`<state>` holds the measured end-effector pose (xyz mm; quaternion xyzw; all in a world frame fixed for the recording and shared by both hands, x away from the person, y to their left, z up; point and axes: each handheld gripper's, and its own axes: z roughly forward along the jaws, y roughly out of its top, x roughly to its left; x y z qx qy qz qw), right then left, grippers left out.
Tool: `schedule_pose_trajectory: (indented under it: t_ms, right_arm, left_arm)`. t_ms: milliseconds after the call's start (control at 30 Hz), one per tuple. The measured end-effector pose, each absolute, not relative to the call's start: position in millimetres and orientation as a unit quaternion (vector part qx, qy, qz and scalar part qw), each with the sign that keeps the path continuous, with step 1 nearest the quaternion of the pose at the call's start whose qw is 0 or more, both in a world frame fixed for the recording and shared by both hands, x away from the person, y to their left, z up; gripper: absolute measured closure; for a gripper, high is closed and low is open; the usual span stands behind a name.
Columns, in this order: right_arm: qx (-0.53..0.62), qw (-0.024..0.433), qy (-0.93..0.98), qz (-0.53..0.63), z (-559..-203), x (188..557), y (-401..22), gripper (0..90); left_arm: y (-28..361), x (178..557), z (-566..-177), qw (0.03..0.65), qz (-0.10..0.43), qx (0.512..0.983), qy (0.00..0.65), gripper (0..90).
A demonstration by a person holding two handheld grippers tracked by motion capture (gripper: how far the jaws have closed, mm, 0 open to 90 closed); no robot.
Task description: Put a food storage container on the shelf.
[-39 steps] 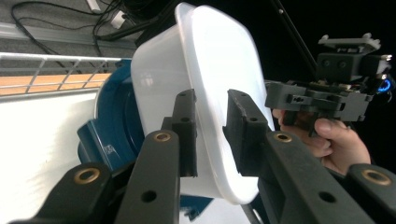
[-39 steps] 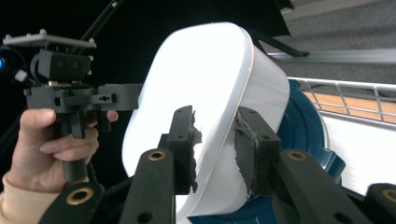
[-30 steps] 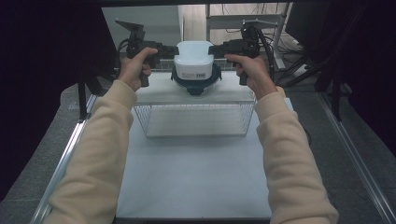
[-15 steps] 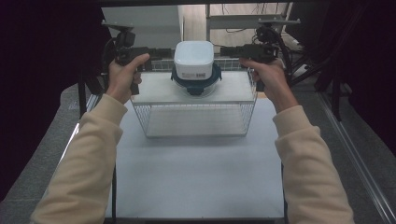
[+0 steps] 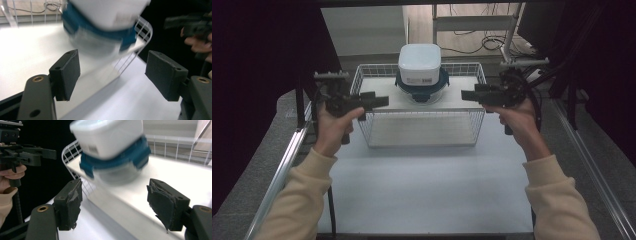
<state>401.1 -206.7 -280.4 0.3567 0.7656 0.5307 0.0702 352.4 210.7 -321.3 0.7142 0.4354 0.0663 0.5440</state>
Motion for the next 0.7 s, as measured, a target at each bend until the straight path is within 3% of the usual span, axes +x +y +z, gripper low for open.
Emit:
schedule_pose_trajectory:
  t_ms: [333, 700]
  right_arm:
    - [0.353, 0.066, 0.783, 0.507, -354.5, 356.0, -221.3, 24.6]
    - [0.375, 0.058, 0.797, 0.470, -429.6, 332.3, -230.8, 23.2]
  left_arm:
    - [203.1, 308.8, -404.0, 0.490, 0.075, 0.743, 0.450, 25.5]
    - [209.9, 303.4, -457.3, 0.465, 0.052, 0.746, 0.474, 25.3]
